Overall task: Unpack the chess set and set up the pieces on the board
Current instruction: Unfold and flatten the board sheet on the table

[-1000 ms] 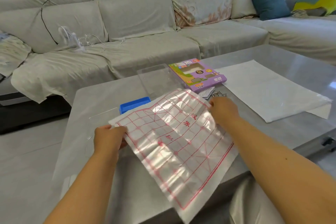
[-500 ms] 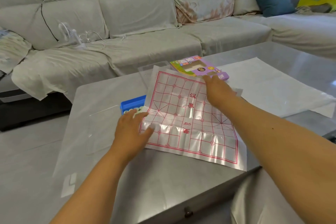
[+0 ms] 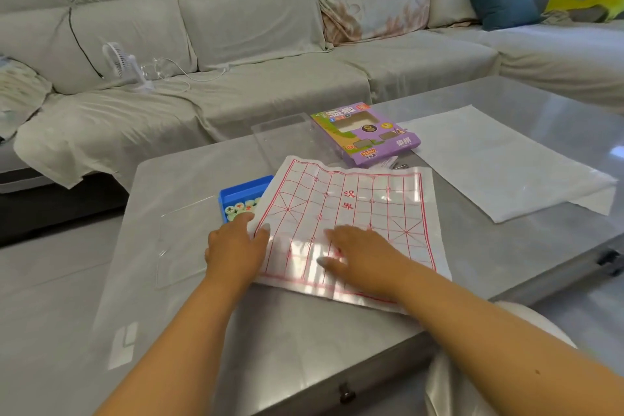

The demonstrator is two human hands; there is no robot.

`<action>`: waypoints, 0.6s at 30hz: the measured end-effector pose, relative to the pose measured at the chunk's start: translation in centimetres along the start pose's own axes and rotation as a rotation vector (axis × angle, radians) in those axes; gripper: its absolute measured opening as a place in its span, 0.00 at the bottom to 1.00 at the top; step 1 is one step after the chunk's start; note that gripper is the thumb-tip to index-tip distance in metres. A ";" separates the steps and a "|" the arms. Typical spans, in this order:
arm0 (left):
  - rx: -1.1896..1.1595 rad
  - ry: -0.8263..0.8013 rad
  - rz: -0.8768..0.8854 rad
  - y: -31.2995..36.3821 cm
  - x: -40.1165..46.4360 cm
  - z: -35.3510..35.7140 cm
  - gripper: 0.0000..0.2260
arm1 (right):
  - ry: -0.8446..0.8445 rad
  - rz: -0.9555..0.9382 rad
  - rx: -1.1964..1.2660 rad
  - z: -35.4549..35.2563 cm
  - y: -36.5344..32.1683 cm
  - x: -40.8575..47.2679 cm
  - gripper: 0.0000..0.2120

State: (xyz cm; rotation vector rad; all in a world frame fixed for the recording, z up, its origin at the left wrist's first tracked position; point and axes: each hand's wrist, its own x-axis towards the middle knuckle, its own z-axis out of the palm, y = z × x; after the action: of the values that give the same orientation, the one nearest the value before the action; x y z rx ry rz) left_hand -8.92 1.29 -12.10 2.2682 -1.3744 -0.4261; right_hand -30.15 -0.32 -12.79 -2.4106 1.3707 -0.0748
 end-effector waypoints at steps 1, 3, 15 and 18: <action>0.003 0.005 0.003 -0.3 0.0 -0.1 0.22 | -0.029 -0.014 -0.013 0.4 0.0 -0.6 0.31; -0.017 0.036 -0.002 -0.7 0.0 -0.2 0.20 | -0.066 -0.027 -0.036 0.9 0.4 -1.7 0.31; -0.160 -0.062 -0.137 -2.3 -2.2 0.6 0.19 | -0.011 -0.042 0.121 0.6 2.4 -2.7 0.17; -0.142 -0.096 -0.126 -2.7 -2.6 0.9 0.15 | 0.017 0.052 -0.031 1.6 2.2 -2.3 0.24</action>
State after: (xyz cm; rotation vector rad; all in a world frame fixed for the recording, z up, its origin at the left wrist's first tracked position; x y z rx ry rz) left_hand -8.47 4.50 -14.20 2.2493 -1.2092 -0.6604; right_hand -32.76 1.04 -14.66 -2.4037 1.4511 -0.0605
